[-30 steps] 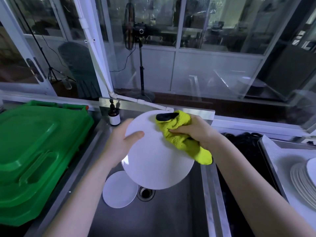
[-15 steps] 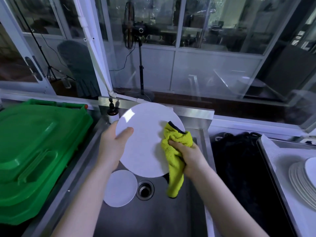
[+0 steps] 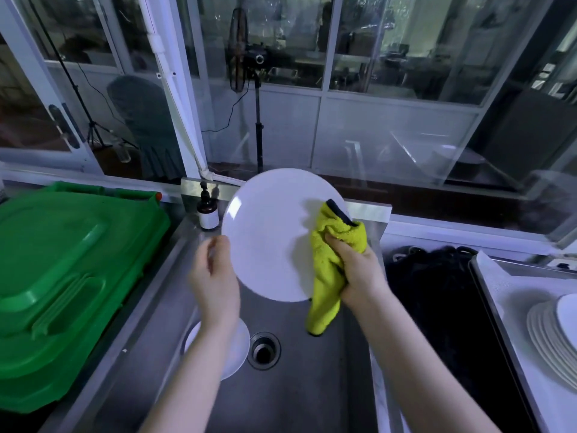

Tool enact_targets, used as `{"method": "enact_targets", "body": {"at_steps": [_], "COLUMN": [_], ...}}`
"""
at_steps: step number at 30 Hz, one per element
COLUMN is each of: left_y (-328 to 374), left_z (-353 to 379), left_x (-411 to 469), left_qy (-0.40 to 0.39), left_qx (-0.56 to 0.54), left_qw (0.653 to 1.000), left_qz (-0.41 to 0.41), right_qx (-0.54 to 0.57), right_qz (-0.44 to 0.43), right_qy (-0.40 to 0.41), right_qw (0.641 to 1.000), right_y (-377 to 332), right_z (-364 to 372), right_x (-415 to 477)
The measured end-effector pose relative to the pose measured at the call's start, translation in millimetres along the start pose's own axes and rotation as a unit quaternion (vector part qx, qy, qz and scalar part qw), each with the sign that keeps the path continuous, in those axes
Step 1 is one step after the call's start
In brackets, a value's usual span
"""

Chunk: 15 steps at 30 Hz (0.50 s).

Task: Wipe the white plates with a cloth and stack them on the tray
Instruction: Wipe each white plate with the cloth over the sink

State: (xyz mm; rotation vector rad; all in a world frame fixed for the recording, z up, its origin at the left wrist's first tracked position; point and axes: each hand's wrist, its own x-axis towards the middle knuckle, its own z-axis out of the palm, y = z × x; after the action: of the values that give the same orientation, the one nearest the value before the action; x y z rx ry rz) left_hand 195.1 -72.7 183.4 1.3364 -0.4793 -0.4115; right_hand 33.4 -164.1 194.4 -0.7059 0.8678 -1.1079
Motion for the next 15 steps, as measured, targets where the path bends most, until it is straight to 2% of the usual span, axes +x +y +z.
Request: {"method": "enact_targets", "body": {"at_steps": [3, 6, 8, 10, 12, 15], "left_y": [3, 6, 13, 21, 30, 37], "left_z": [20, 19, 8, -6, -12, -5], "left_x": [-20, -3, 12, 31, 50, 61], "left_qy": [0.017, 0.014, -0.034, -0.117, -0.242, -0.396], "left_qx": [-0.071, -0.033, 0.029, 0.089, 0.168, 0.3], "left_qw": [0.997, 0.999, 0.999, 0.987, 0.951, 0.855], "left_qz": [-0.038, -0.009, 0.02, 0.062, 0.094, 0.148], "right_qx": [0.066, 0.054, -0.002, -0.07, -0.181, -0.404], "right_qz": [0.027, 0.036, 0.025, 0.001, -0.03, -0.049], "right_qy": [0.021, 0.023, 0.004, -0.048, -0.125, -0.248], "right_qw": [0.997, 0.998, 1.0, 0.996, 0.975, 0.879], "right_y": [27, 32, 18, -4, -31, -50], "right_z": [10, 9, 5, 2, 1, 12], "right_x": [-15, -22, -19, -12, -3, 6]}}
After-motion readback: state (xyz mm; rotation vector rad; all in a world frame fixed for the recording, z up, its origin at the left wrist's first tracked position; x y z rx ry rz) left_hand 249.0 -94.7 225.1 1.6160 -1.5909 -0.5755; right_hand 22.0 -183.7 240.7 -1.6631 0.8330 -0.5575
